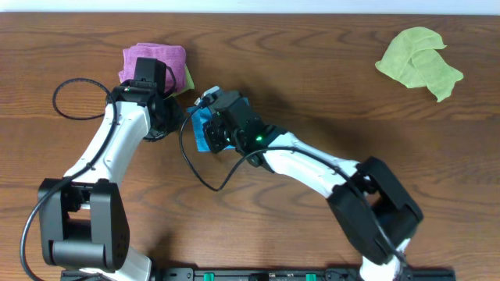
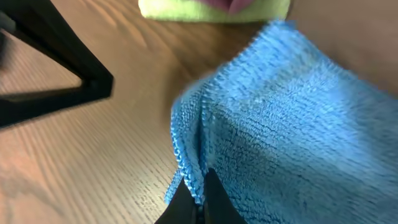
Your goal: Fold the cloth
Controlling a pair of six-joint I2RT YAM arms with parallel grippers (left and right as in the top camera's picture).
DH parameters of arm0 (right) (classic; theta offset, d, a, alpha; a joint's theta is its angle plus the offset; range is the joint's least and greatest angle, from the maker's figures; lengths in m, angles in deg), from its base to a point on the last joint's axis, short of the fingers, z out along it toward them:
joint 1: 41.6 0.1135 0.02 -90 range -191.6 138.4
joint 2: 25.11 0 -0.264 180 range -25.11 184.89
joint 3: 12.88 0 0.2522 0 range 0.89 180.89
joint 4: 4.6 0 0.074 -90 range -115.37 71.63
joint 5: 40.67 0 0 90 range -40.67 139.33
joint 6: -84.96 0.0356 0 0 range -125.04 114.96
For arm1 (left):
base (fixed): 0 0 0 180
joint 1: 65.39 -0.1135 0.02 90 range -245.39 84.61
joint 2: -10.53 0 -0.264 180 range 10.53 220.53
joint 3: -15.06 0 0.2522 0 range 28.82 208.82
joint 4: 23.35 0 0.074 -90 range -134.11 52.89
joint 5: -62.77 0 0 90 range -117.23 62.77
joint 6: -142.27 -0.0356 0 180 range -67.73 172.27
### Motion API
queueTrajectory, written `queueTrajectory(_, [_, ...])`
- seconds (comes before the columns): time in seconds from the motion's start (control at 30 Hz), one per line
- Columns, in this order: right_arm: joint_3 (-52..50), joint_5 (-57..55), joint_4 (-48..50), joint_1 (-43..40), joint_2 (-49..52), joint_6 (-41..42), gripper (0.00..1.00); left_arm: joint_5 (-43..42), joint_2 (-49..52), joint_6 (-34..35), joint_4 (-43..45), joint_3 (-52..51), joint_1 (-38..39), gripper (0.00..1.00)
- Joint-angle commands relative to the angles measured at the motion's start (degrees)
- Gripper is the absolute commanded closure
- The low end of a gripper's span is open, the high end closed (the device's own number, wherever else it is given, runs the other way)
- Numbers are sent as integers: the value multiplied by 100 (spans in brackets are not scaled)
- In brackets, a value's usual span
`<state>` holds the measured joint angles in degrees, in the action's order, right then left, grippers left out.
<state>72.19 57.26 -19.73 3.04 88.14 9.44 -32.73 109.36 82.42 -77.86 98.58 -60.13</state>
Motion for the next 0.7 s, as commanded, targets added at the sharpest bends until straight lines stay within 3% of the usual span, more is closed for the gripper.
queueTrajectory(0.0, [74, 2, 59, 101, 321, -153, 99, 146, -39, -59, -107, -22, -26, 94])
queueTrajectory(0.23, [74, 2, 210, 116, 501, -286, 99, 146, -39, -59, -214, -22, -87, 94])
queueTrajectory(0.27, [74, 2, 223, 120, 501, -284, 92, 144, -39, -59, -219, -22, -107, 94])
queueTrajectory(0.33, [74, 20, 221, 120, 498, -282, 64, 142, -39, -59, -227, -22, -151, 94])
queueTrajectory(0.4, [74, 245, 221, 120, 498, -282, 50, 142, -39, -61, -234, -22, -221, 94])
queueTrajectory(0.5, [76, 586, 219, 120, 472, -280, 34, 131, -39, -59, -256, -20, -308, 94])
queueTrajectory(0.67, [85, 894, 225, 118, 350, -212, 25, 101, -39, -63, -297, -17, -450, 94])
